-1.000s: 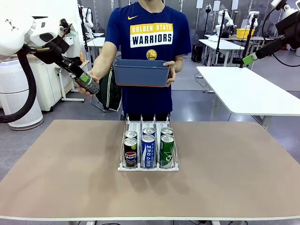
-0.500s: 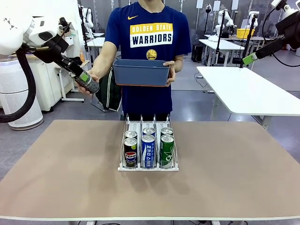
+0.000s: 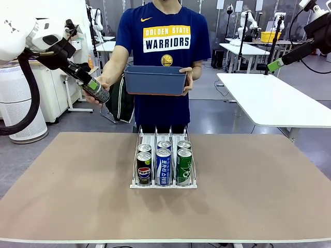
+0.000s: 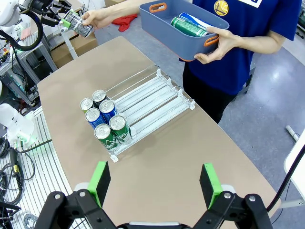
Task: Fill the beverage cans into the dispenser.
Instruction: Place the picked Pepsi coke in the line of the Automatic Can Dispenser with the same cans.
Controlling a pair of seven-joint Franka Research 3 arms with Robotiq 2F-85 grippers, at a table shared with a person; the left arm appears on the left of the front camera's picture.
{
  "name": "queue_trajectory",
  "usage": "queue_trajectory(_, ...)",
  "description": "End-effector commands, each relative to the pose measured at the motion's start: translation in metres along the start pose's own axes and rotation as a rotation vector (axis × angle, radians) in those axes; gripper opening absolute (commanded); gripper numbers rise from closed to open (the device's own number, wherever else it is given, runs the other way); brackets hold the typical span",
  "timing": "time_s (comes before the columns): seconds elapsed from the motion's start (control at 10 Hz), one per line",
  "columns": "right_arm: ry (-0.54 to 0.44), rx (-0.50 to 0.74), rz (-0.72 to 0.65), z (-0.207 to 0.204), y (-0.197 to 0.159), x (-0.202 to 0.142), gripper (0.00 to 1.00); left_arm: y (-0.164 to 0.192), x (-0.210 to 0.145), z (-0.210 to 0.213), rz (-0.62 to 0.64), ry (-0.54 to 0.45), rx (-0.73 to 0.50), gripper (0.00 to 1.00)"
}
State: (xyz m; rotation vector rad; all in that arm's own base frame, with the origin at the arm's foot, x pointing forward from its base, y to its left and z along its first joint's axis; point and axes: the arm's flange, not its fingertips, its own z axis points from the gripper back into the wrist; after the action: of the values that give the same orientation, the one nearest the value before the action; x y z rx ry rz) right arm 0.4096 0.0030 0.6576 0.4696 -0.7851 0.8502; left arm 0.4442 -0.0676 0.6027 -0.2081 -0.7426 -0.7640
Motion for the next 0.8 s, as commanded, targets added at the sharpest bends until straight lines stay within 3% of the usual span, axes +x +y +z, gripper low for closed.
queue_trajectory(0.0,-0.016,0.027,0.016,-0.0020,-0.0025,-0.0006,1.00,0.0000,-0.0002,0.0002,0.000,0.000,0.000,0.20)
queue_trajectory(0.7,-0.016,0.027,0.016,-0.0020,-0.0025,-0.0006,1.00,0.0000,-0.0002,0.0002,0.000,0.000,0.000,0.20)
